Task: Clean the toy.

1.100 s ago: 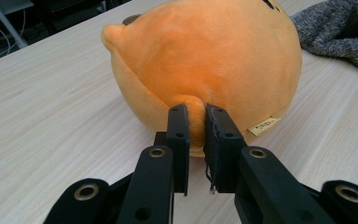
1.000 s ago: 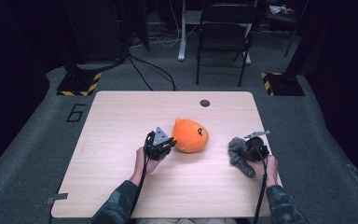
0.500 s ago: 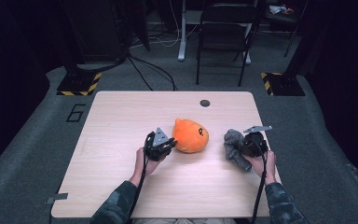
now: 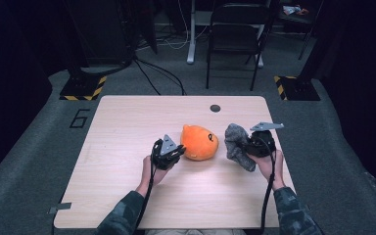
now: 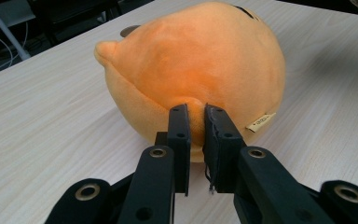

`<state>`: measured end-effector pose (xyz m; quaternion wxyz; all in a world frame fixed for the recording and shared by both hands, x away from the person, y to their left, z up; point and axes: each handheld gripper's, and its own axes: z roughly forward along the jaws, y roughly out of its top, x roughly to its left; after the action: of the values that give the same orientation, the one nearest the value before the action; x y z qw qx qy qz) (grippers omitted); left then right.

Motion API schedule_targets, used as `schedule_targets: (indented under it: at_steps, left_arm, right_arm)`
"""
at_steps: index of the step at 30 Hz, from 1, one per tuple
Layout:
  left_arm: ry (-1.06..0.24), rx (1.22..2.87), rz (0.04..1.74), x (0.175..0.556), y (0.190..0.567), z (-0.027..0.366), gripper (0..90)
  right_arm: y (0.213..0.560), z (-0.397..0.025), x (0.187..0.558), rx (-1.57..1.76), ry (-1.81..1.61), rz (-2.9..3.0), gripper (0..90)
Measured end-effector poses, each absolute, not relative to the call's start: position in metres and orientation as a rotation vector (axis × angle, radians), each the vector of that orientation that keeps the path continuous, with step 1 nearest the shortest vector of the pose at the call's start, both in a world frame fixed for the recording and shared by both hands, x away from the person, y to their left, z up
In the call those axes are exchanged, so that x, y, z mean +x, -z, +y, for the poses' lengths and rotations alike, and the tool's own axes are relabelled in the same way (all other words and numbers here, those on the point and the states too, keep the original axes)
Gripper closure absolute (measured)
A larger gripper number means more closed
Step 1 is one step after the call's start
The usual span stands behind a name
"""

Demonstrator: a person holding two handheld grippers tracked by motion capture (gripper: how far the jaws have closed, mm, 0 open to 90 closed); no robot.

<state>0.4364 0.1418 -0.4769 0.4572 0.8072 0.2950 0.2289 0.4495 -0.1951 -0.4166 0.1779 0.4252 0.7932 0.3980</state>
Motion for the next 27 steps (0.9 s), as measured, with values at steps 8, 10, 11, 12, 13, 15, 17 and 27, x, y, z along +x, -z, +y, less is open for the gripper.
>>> schedule_targets:
  at_steps: [8, 10, 11, 12, 13, 15, 17, 27]
  left_arm:
    - [-0.566, 1.986, 0.721, 0.438, 0.476, 0.141, 81.1]
    - [-0.565, 1.982, 0.718, 0.438, 0.476, 0.141, 81.1]
    - [-0.565, 1.982, 0.718, 0.438, 0.476, 0.141, 81.1]
    - [-0.561, 1.980, 0.719, 0.438, 0.475, 0.140, 81.1]
    - [-0.558, 1.982, 0.717, 0.438, 0.475, 0.140, 81.2]
    - [-0.555, 1.985, 0.714, 0.437, 0.475, 0.140, 81.2]
    - [-0.556, 1.987, 0.708, 0.437, 0.474, 0.139, 81.3]
    - [-0.553, 1.980, 0.714, 0.436, 0.475, 0.139, 81.2]
  right_arm:
    - [0.406, -0.157, 0.452, 1.101, -1.130, 2.300, 70.4]
    - [0.405, -0.145, 0.454, 1.080, -1.122, 2.325, 70.4]
    - [0.405, -0.145, 0.454, 1.080, -1.122, 2.325, 70.4]
    - [0.405, -0.142, 0.455, 1.063, -1.119, 2.333, 70.4]
    - [0.404, -0.139, 0.456, 1.052, -1.120, 2.346, 70.4]
    - [0.402, -0.132, 0.458, 1.034, -1.116, 2.360, 70.3]
    - [0.399, -0.127, 0.459, 1.019, -1.120, 2.364, 70.3]
    - [0.395, -0.095, 0.469, 0.916, -1.141, 2.410, 70.2]
